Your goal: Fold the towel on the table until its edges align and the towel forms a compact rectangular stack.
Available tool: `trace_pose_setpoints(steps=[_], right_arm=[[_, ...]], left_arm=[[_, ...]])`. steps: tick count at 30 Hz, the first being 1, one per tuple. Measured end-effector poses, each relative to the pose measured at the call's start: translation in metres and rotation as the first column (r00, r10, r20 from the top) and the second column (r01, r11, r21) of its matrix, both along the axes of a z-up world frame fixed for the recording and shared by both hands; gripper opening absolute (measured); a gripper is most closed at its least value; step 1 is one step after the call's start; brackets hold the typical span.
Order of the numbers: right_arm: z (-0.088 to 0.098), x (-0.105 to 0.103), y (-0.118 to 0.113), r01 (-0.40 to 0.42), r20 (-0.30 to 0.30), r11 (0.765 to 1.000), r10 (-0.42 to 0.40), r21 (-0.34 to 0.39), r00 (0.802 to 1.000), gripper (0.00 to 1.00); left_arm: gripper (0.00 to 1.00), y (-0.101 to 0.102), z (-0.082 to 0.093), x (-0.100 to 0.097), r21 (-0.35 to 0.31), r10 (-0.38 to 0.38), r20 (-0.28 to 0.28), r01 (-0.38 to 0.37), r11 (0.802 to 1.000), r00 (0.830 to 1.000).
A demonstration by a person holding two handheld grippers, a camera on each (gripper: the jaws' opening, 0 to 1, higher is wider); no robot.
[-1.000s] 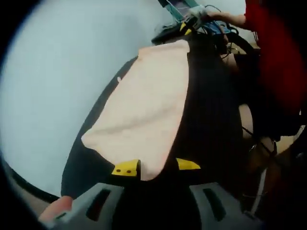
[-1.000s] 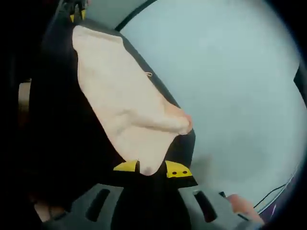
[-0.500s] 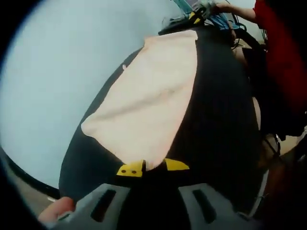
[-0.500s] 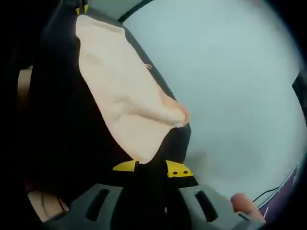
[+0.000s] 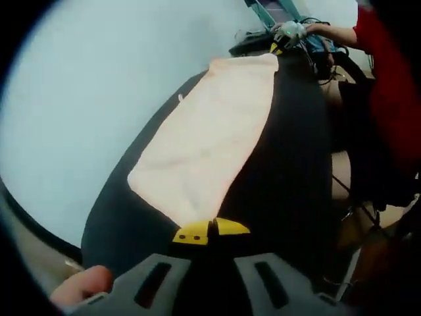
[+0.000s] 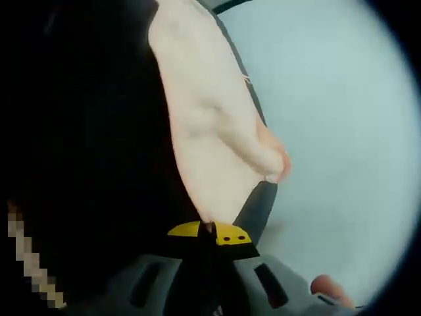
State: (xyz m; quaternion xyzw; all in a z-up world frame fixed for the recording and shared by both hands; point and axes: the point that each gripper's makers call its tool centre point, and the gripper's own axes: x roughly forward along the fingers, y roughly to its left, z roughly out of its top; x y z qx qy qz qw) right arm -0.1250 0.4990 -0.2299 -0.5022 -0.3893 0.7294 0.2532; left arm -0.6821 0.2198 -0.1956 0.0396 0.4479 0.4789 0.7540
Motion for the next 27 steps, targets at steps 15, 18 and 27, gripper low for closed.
trace_pose_setpoints(steps=[15,18,27], right_arm=[[0.053,0.035,-0.049,0.087,-0.069,0.996,-0.087,-0.012,0.994,0.0],[0.071,0.028,-0.056,0.073,-0.136,0.997,-0.072,-0.002,0.988,0.0],[0.056,0.034,-0.028,0.17,-0.122,0.984,-0.175,-0.048,0.977,0.0]], left_arm=[[0.03,-0.005,0.024,0.017,0.098,0.002,-0.059,0.004,0.995,0.998],[0.03,-0.005,0.032,0.014,0.108,-0.001,-0.088,0.011,0.994,0.996],[0.03,0.007,0.032,0.017,0.115,0.025,-0.042,-0.02,0.993,0.999]])
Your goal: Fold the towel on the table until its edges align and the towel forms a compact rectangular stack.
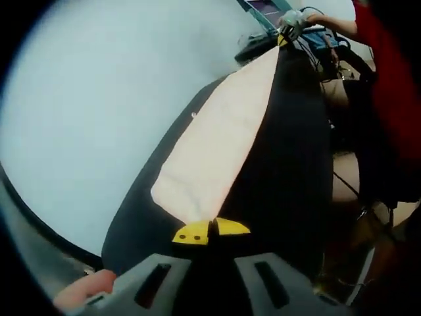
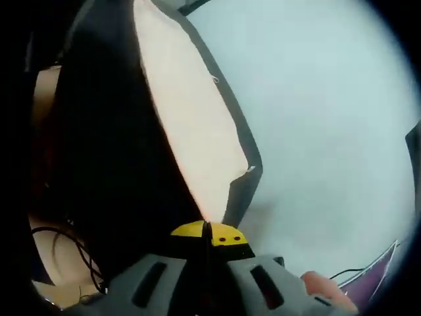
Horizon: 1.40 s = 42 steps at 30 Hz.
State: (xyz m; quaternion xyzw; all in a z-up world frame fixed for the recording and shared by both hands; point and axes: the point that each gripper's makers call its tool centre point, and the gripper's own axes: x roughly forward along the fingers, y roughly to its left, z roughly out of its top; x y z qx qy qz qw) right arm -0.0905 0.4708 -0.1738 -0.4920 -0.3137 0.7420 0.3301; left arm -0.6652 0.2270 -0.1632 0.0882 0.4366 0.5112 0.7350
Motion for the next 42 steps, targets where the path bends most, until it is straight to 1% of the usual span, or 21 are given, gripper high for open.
trace_pose_setpoints(steps=[2,4,5,6,7,9,10,11,13,14,16,17,20,24,27,29,31,34,36,38,42], right_arm=[[0.008,-0.004,0.003,0.016,0.0,1.0,-0.016,-0.016,1.0,0.0],[0.026,-0.006,0.009,0.041,-0.017,0.999,-0.041,-0.01,0.999,0.0],[0.038,-0.009,0.014,0.051,-0.042,0.999,-0.052,-0.004,0.998,0.0],[0.05,-0.014,0.018,0.072,-0.071,0.997,-0.071,0.009,0.995,0.0],[0.061,-0.017,0.026,0.088,-0.083,0.996,-0.086,0.02,0.993,0.0],[0.081,-0.027,0.045,0.118,-0.116,0.992,-0.111,0.055,0.987,0.0],[0.085,-0.03,0.054,0.132,-0.134,0.989,-0.123,0.063,0.983,0.0],[0.086,-0.033,0.065,0.15,-0.14,0.987,-0.14,0.063,0.98,0.0],[0.082,-0.04,0.088,0.162,-0.129,0.985,-0.154,0.055,0.98,0.0],[0.077,-0.043,0.1,0.178,-0.14,0.983,-0.171,0.039,0.975,0.0],[0.064,-0.05,0.123,0.207,-0.176,0.978,-0.204,0.002,0.963,0.0],[0.055,-0.053,0.137,0.228,-0.191,0.974,-0.227,-0.019,0.955,0.0],[0.038,-0.065,0.165,0.244,-0.188,0.968,-0.251,-0.06,0.95,0.0],[0.018,-0.078,0.186,0.22,-0.098,0.972,-0.228,-0.079,0.969,0.0],[0.009,-0.088,0.207,0.212,-0.115,0.972,-0.222,-0.098,0.968,0.0],[0.003,-0.092,0.224,0.216,-0.106,0.971,-0.227,-0.104,0.968,0.0],[0.003,-0.095,0.234,0.209,-0.09,0.974,-0.217,-0.092,0.972,0.0],[0.007,-0.102,0.244,0.208,-0.091,0.976,-0.214,-0.072,0.973,0.0],[0.012,-0.109,0.261,0.209,-0.094,0.976,-0.214,-0.054,0.972,0.0],[0.013,-0.114,0.268,0.21,-0.109,0.977,-0.214,-0.05,0.971,0.0],[0.01,-0.119,0.283,0.21,-0.085,0.977,-0.212,-0.029,0.974,0.0]], left_arm=[[0.03,0.003,0.003,-0.01,-0.032,0.046,0.022,-0.045,0.998,0.999],[0.03,0.013,0.017,-0.008,-0.023,0.041,0.049,-0.04,0.999,0.998],[0.03,0.021,0.027,-0.009,-0.02,0.047,0.05,-0.046,0.999,0.998],[0.03,0.029,0.034,-0.014,-0.017,0.054,0.022,-0.053,0.998,0.998],[0.03,0.039,0.043,-0.02,0.003,0.066,-0.046,-0.066,0.998,0.997],[0.03,0.058,0.049,-0.037,-0.009,0.103,-0.175,-0.106,0.994,0.979],[0.03,0.066,0.05,-0.041,-0.023,0.09,-0.219,-0.097,0.995,0.971],[0.03,0.076,0.05,-0.046,-0.031,0.098,-0.235,-0.108,0.994,0.967],[0.02,0.094,0.052,-0.05,-0.033,0.107,-0.235,-0.118,0.993,0.966],[0.02,0.102,0.053,-0.055,-0.03,0.117,-0.244,-0.128,0.991,0.963],[0.01,0.115,0.054,-0.064,-0.027,0.133,-0.31,-0.148,0.989,0.941],[0.01,0.121,0.052,-0.068,-0.024,0.131,-0.326,-0.147,0.989,0.936],[0.0,0.137,0.05,-0.071,-0.027,0.151,-0.314,-0.168,0.985,0.937],[0.0,0.164,0.043,-0.081,-0.029,0.175,-0.307,-0.193,0.981,0.935],[0.0,0.18,0.038,-0.096,-0.03,0.215,-0.299,-0.234,0.972,0.93],[0.0,0.19,0.034,-0.103,-0.023,0.227,-0.278,-0.243,0.97,0.933],[0.0,0.203,0.033,-0.105,-0.017,0.237,-0.254,-0.249,0.968,0.938],[0.0,0.222,0.03,-0.112,-0.002,0.25,-0.247,-0.259,0.966,0.936],[0.0,0.231,0.018,-0.113,-0.016,0.25,-0.25,-0.262,0.965,0.936],[0.0,0.242,0.007,-0.118,-0.026,0.258,-0.25,-0.273,0.962,0.933],[0.0,0.265,-0.005,-0.128,-0.036,0.278,-0.209,-0.292,0.956,0.938]])
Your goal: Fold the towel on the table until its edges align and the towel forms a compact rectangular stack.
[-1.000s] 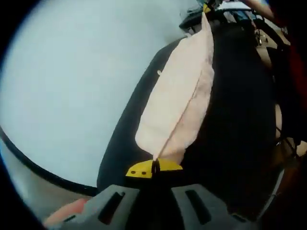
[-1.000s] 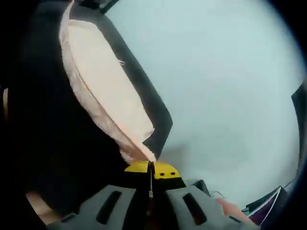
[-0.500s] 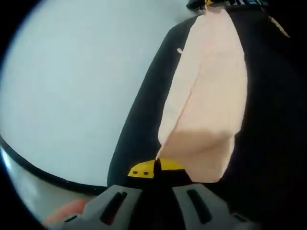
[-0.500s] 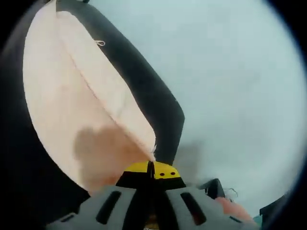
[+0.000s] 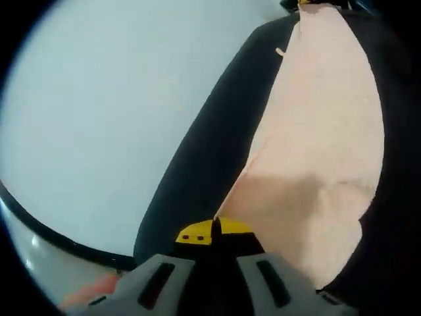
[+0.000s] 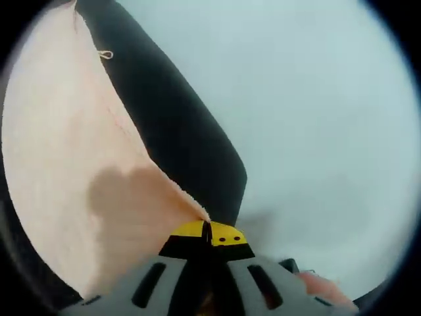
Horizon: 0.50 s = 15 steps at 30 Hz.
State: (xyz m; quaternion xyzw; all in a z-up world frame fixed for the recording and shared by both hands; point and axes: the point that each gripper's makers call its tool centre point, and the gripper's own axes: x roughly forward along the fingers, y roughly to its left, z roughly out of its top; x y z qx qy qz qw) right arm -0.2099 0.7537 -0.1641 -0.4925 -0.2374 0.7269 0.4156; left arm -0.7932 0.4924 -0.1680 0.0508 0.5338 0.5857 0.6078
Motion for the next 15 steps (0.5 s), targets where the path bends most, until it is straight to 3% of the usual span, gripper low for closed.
trace_pose_setpoints(steps=[6,8,9,12,13,14,15], right_arm=[[-0.004,0.001,0.019,0.036,-0.029,0.999,-0.035,0.017,0.999,0.0],[-0.014,0.001,0.022,0.038,-0.002,0.999,-0.038,0.005,0.999,0.0],[-0.02,0.0,0.026,0.033,0.005,0.999,-0.033,0.009,0.999,0.0],[-0.027,0.001,0.033,0.049,0.009,0.998,-0.049,0.03,0.999,0.0],[-0.03,0.002,0.032,0.067,-0.003,0.997,-0.067,0.041,0.998,0.0],[-0.035,0.003,0.031,0.071,0.004,0.997,-0.071,0.043,0.997,0.0],[-0.039,0.001,0.031,0.035,0.039,0.998,-0.037,0.055,0.999,0.0]], left_arm=[[0.0,0.029,0.014,-0.01,0.142,0.058,0.126,-0.076,0.987,0.99],[0.0,0.031,0.009,-0.004,0.132,0.039,0.139,-0.057,0.99,0.989],[0.0,0.036,-0.002,-0.007,0.103,0.055,0.157,-0.071,0.992,0.986],[0.0,0.024,-0.038,-0.001,-0.004,0.046,0.202,-0.046,0.999,0.978],[0.01,0.025,-0.042,-0.003,-0.002,0.041,0.197,-0.041,0.999,0.979],[0.06,0.024,-0.044,-0.01,-0.001,0.058,0.193,-0.059,0.998,0.979],[0.19,0.022,-0.044,-0.019,-0.001,0.088,0.189,-0.089,0.996,0.978]])
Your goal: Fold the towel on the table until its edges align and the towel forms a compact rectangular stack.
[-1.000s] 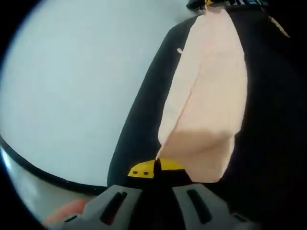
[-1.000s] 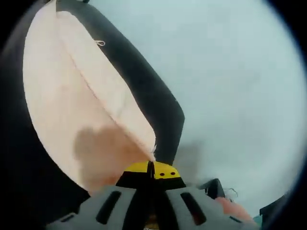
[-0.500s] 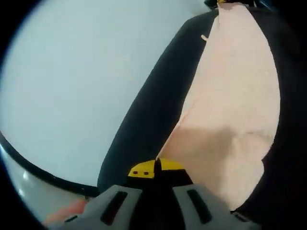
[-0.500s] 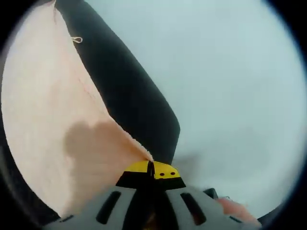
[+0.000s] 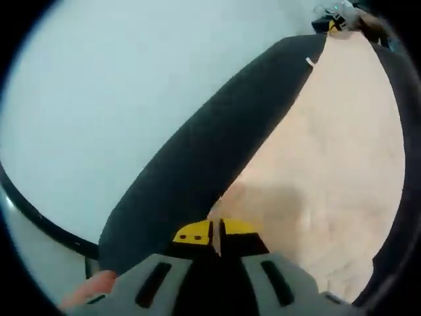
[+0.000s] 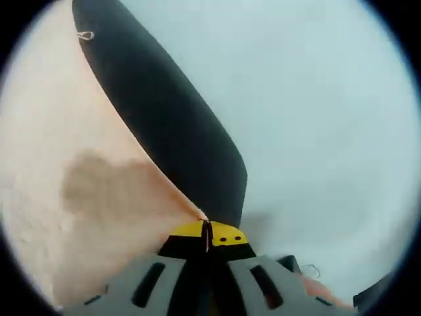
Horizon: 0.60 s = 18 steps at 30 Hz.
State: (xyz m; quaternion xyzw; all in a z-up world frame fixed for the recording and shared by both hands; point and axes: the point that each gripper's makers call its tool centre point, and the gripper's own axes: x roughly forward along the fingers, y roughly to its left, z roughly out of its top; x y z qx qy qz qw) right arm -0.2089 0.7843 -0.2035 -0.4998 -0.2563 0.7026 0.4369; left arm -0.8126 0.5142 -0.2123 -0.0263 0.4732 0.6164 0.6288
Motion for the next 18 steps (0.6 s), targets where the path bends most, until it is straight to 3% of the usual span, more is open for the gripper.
trace_pose_setpoints(steps=[1,2,3,5,6,7,9,11,12,13,14,16,18], right_arm=[[-0.003,0.0,-0.002,-0.02,0.03,1.0,0.02,0.006,0.999,0.0],[-0.008,0.003,-0.004,-0.023,0.067,1.0,0.023,-0.002,0.998,0.01],[-0.016,0.004,-0.001,-0.017,0.048,1.0,0.017,-0.016,0.999,0.03],[-0.01,0.005,-0.008,-0.027,-0.026,1.0,0.027,-0.012,0.999,0.03],[-0.005,0.01,-0.013,0.019,-0.12,0.999,-0.023,-0.03,0.992,0.03],[0.001,0.016,-0.016,0.083,-0.238,0.995,-0.094,-0.055,0.967,0.04],[0.019,0.029,-0.024,0.172,-0.425,0.981,-0.193,-0.087,0.885,0.15],[0.041,0.028,-0.032,0.161,-0.575,0.984,-0.174,-0.074,0.799,0.22],[0.047,0.028,-0.042,0.153,-0.63,0.985,-0.17,-0.082,0.757,0.19],[0.049,0.027,-0.051,0.131,-0.651,0.988,-0.155,-0.085,0.743,0.16],[0.05,0.032,-0.057,0.134,-0.641,0.988,-0.151,-0.076,0.753,0.15],[0.041,0.038,-0.065,0.139,-0.633,0.984,-0.178,-0.111,0.754,0.16],[0.029,0.042,-0.059,0.147,-0.675,0.97,-0.24,-0.193,0.698,0.19]], left_arm=[[0.24,-0.002,0.004,-0.009,0.03,0.045,0.015,-0.045,0.999,0.999],[0.27,-0.008,0.012,-0.001,0.061,0.086,0.078,-0.09,0.994,0.993],[0.33,-0.014,0.016,-0.001,0.073,0.104,0.126,-0.114,0.991,0.987],[0.37,-0.021,0.037,0.003,0.155,0.086,0.172,-0.113,0.981,0.981],[0.33,-0.024,0.043,0.006,0.177,0.068,0.188,-0.102,0.979,0.98],[0.31,-0.029,0.05,0.016,0.193,0.04,0.197,-0.078,0.978,0.98],[0.3,-0.046,0.064,0.047,0.261,-0.027,0.197,-0.026,0.965,0.98],[0.3,-0.049,0.067,0.061,0.278,-0.094,0.192,0.037,0.96,0.977],[0.3,-0.05,0.065,0.065,0.272,-0.1,0.191,0.045,0.961,0.977],[0.3,-0.055,0.065,0.073,0.269,-0.123,0.184,0.07,0.961,0.975],[0.3,-0.052,0.064,0.077,0.27,-0.149,0.183,0.096,0.958,0.972],[0.31,-0.055,0.067,0.095,0.303,-0.201,0.19,0.138,0.943,0.961],[0.32,-0.054,0.064,0.099,0.322,-0.215,0.18,0.149,0.935,0.96]])
